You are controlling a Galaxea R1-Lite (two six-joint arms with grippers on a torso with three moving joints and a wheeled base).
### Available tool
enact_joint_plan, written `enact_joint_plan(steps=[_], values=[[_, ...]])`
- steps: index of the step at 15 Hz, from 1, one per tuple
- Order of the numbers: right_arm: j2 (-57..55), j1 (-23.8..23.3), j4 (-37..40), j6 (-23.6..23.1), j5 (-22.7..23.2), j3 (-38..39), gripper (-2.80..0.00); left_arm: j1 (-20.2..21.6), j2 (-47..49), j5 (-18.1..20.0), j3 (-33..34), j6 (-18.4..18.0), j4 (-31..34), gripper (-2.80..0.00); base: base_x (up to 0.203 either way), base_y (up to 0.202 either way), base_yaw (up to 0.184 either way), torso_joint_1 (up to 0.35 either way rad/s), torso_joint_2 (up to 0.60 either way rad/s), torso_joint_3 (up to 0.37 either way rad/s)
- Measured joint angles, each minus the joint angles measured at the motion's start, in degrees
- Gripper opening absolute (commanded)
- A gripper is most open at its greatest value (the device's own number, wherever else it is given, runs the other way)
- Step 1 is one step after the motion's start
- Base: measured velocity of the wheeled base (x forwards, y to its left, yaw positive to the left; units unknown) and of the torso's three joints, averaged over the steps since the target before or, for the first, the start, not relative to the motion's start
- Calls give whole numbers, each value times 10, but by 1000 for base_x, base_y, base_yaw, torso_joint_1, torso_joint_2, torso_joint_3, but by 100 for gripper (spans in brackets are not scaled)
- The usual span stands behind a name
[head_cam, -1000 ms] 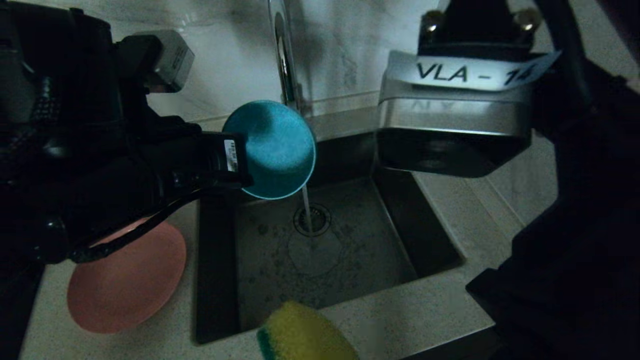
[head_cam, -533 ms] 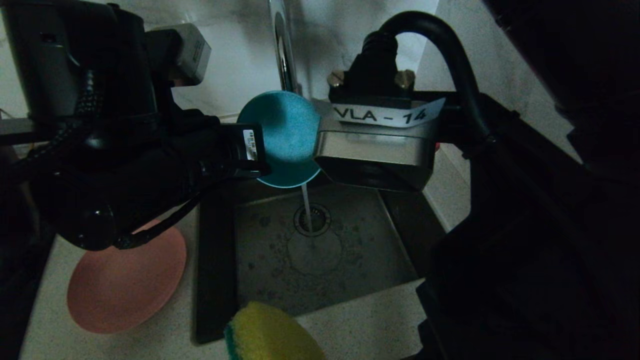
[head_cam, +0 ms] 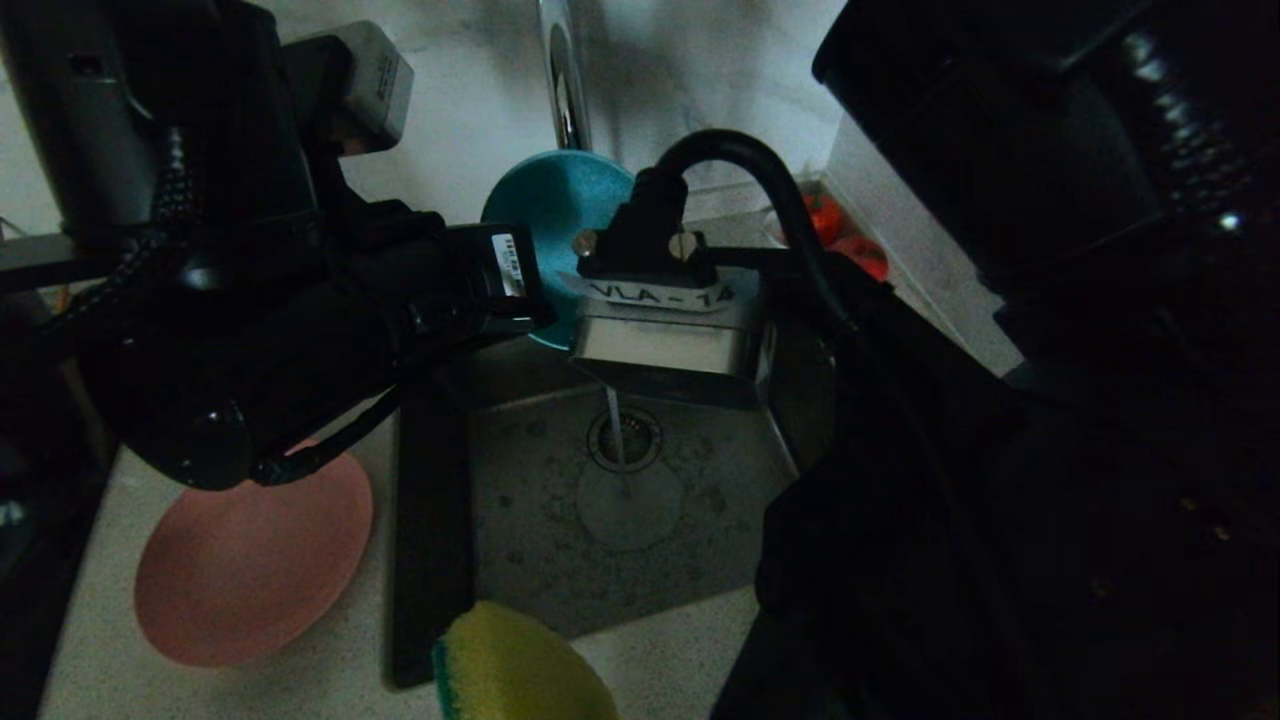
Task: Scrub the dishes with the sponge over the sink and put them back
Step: Wipe the bowl
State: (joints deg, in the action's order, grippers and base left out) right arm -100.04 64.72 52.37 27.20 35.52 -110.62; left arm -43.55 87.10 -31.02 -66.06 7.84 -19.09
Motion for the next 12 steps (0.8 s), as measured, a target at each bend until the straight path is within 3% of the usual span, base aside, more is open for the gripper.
enact_joint_plan(steps=[12], values=[[-23, -84, -69, -3, 2, 0, -280, -18, -51, 16, 70, 2, 3, -280, 0, 0, 0, 0, 0, 0]])
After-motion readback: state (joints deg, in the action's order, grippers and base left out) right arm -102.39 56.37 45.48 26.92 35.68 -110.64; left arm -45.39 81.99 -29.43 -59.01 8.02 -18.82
